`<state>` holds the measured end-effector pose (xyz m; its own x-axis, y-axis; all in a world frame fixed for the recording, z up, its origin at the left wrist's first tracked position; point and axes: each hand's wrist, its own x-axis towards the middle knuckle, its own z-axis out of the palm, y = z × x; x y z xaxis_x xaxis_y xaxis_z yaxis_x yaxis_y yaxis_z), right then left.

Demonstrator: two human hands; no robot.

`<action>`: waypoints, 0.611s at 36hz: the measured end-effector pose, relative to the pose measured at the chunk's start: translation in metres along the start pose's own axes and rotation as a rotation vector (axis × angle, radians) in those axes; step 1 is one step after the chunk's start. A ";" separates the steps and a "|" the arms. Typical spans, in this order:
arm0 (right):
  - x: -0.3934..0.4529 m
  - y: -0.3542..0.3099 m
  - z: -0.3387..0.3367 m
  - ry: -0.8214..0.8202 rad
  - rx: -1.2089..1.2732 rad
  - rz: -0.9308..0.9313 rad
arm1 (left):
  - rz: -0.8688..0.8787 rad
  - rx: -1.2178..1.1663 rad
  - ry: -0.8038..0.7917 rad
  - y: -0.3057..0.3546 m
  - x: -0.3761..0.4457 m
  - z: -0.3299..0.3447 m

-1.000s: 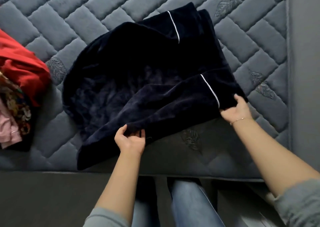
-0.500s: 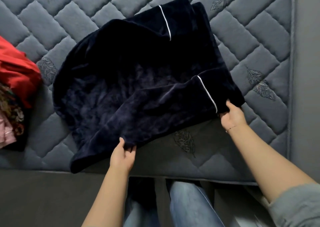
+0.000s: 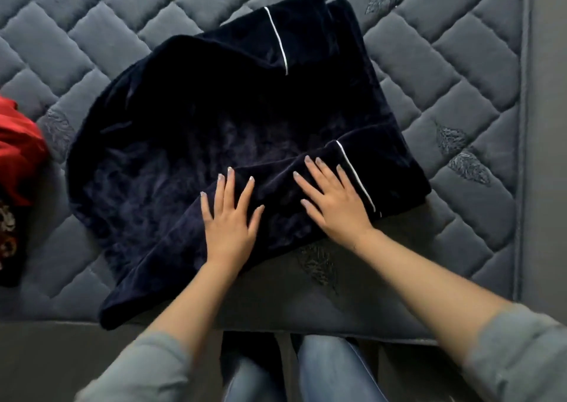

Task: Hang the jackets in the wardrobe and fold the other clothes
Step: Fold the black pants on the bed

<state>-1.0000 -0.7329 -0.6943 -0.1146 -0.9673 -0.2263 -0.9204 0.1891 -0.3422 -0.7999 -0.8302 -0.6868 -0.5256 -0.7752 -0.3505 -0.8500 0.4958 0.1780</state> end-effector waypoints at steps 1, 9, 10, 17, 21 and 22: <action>0.004 0.014 0.004 -0.041 -0.059 0.001 | 0.026 0.095 -0.042 -0.014 0.002 0.013; -0.003 0.057 0.016 -0.001 -0.237 0.143 | 0.057 0.184 -0.054 -0.041 0.010 0.043; -0.004 0.055 0.013 -0.013 -0.200 0.168 | 0.050 0.175 -0.079 -0.041 0.009 0.040; 0.022 0.031 -0.025 0.149 0.107 0.336 | -0.151 -0.270 0.060 -0.041 0.035 -0.013; 0.071 0.027 -0.050 0.203 0.532 0.505 | -0.070 -0.241 0.337 -0.045 0.093 -0.057; 0.090 0.026 -0.057 0.187 0.730 0.613 | -0.045 -0.247 0.380 -0.047 0.111 -0.068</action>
<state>-1.0553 -0.8247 -0.6714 -0.6126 -0.6654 -0.4266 -0.2302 0.6665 -0.7091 -0.8204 -0.9665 -0.6713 -0.4248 -0.9053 -0.0089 -0.8309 0.3860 0.4007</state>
